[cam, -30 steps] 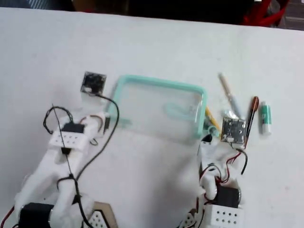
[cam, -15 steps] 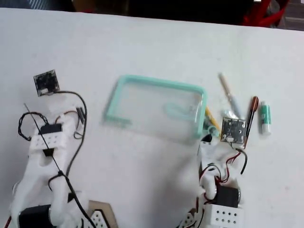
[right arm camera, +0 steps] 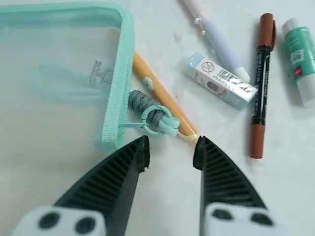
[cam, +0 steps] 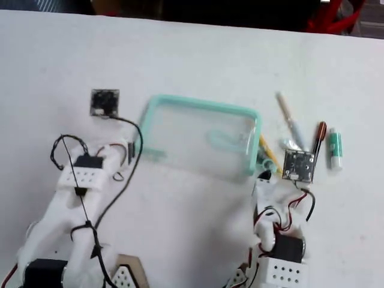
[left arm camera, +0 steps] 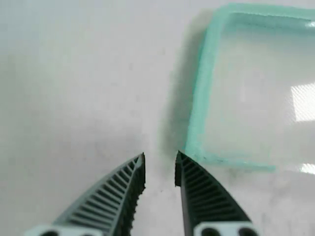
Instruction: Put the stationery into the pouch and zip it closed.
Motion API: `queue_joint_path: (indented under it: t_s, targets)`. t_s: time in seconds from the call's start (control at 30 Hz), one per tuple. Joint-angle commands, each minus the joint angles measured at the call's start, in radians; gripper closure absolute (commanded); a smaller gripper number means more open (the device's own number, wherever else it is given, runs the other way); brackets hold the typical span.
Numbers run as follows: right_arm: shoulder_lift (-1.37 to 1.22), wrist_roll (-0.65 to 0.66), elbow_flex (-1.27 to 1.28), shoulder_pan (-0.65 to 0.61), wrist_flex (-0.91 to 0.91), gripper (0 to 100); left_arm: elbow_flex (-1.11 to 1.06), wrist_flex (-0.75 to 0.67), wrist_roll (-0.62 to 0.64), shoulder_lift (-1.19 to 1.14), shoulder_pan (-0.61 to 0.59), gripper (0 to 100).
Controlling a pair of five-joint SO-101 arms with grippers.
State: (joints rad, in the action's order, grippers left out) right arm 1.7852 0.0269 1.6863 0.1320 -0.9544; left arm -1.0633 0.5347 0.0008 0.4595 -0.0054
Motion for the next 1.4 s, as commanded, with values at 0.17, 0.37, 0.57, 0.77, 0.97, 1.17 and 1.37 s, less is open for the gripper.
queue_joint_path:
  t_s: [0.17,0.37,0.57,0.77,0.97,1.17,1.37]
  targets:
    - [0.010,0.247,0.005,0.073,0.004,84.2,0.048,0.032,-0.127,0.035,0.091,88]
    - [0.010,0.568,0.005,0.064,0.004,84.1,0.041,0.025,-0.124,0.033,0.091,88]
    - [0.010,0.554,-0.032,0.019,0.056,84.0,0.041,0.020,-0.124,0.028,0.091,88]
    - [0.001,0.554,-0.279,-0.091,-0.082,84.0,0.000,-0.051,-0.123,0.030,0.088,88]
    - [-0.002,0.471,-0.431,-0.186,-0.191,84.0,-0.011,-0.069,-0.123,0.031,0.085,88]
    - [-0.110,0.460,-0.442,-0.209,-0.159,84.0,-0.011,-0.069,-0.123,0.031,0.084,88]
    - [-0.624,0.453,-0.687,-0.202,-0.148,84.0,-0.011,-0.069,-0.123,0.033,0.084,88]
